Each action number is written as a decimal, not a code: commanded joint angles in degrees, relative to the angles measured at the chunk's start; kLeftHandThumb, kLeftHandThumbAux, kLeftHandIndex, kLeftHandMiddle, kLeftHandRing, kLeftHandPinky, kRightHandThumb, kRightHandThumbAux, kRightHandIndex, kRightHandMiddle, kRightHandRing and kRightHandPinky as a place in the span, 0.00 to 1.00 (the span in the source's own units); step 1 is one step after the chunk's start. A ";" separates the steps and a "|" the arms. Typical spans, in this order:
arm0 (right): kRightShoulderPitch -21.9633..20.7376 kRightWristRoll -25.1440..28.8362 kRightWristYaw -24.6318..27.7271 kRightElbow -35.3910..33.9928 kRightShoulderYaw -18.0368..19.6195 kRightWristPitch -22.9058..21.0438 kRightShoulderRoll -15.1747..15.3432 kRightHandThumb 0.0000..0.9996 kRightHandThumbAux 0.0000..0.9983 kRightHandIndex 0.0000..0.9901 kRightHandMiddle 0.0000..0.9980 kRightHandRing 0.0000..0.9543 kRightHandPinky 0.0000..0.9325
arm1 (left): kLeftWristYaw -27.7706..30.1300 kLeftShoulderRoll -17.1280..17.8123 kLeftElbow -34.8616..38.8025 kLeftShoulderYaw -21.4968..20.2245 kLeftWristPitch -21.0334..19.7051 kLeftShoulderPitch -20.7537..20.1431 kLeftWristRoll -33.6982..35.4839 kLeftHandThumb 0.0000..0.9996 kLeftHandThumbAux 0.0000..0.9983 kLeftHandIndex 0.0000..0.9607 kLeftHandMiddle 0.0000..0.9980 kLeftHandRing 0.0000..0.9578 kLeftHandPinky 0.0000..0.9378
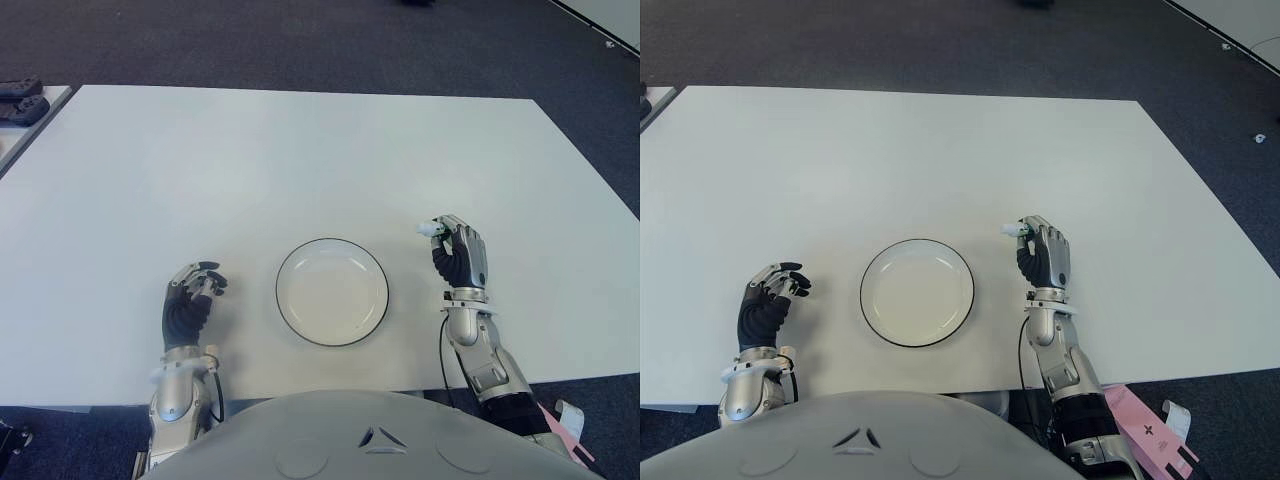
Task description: Put the toothpaste on the table into the plate.
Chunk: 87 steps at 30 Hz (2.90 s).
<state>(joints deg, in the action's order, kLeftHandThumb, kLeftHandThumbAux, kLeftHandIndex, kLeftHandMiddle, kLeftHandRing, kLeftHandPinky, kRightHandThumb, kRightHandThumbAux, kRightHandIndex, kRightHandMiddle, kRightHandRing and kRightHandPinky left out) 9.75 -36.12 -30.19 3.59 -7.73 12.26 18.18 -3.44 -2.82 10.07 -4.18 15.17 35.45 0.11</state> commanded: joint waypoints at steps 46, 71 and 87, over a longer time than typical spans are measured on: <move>-5.42 2.76 27.51 -5.13 -9.93 20.31 4.91 1.00 0.66 0.50 0.45 0.49 0.49 | 0.39 -0.06 -1.79 0.67 1.48 -1.32 0.08 0.71 0.72 0.45 0.58 0.58 0.56; -5.33 -1.73 33.49 -4.23 -12.95 16.05 4.89 1.00 0.67 0.43 0.40 0.51 0.56 | -0.12 -0.44 -2.49 0.63 1.59 -1.66 -0.20 0.70 0.72 0.45 0.57 0.57 0.55; -6.31 -8.36 33.60 -6.04 -14.34 16.20 8.29 0.51 0.43 0.09 0.07 0.09 0.13 | -1.20 -0.61 -2.81 0.40 1.52 -2.26 -1.14 0.70 0.72 0.45 0.57 0.57 0.55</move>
<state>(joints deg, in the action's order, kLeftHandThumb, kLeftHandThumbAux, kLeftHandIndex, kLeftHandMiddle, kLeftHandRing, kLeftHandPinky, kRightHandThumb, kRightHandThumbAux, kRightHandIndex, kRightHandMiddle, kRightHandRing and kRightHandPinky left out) 4.16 -41.10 3.45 -0.99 -21.61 28.73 24.56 -4.08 -3.20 8.08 -3.74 16.91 33.77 -0.49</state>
